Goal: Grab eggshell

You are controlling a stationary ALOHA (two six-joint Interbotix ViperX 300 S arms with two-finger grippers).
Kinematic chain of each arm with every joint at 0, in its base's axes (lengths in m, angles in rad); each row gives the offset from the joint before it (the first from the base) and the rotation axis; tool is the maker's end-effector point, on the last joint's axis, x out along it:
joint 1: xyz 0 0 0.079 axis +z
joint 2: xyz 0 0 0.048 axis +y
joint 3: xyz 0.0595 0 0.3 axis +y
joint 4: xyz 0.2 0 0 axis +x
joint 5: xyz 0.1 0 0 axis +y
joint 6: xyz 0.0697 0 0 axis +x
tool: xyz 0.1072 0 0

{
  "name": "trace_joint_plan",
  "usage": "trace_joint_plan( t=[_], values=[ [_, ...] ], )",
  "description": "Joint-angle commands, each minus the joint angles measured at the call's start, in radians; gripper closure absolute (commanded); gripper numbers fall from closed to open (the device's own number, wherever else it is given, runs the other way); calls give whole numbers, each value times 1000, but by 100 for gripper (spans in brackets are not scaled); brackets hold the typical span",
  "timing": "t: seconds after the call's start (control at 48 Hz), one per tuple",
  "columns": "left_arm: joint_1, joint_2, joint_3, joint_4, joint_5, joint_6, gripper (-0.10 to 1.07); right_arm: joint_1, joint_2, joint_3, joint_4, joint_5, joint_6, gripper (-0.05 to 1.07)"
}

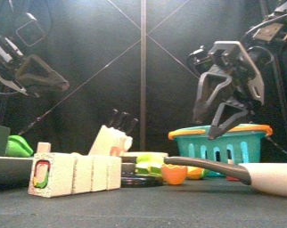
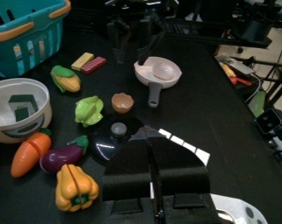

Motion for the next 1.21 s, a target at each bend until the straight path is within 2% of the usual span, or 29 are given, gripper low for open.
trace_joint_plan(
  t=[0.0, 0.458, 0.875, 1.188],
  values=[
    [-2, 2, -9, 0, -5, -2, 86, -29, 14, -40, -29, -2, 0, 13],
    [-2, 2, -9, 0, -5, -2, 86, -75, 210, -135, -55, -2, -3, 13],
    [-2, 3, -3, 0, -5, -2, 86, -83, 258, -149, -48, -2, -3, 13],
    [-2, 2, -5, -2, -5, -2, 86, -89, 282, -158, -52, 0, -2, 22]
  ],
)
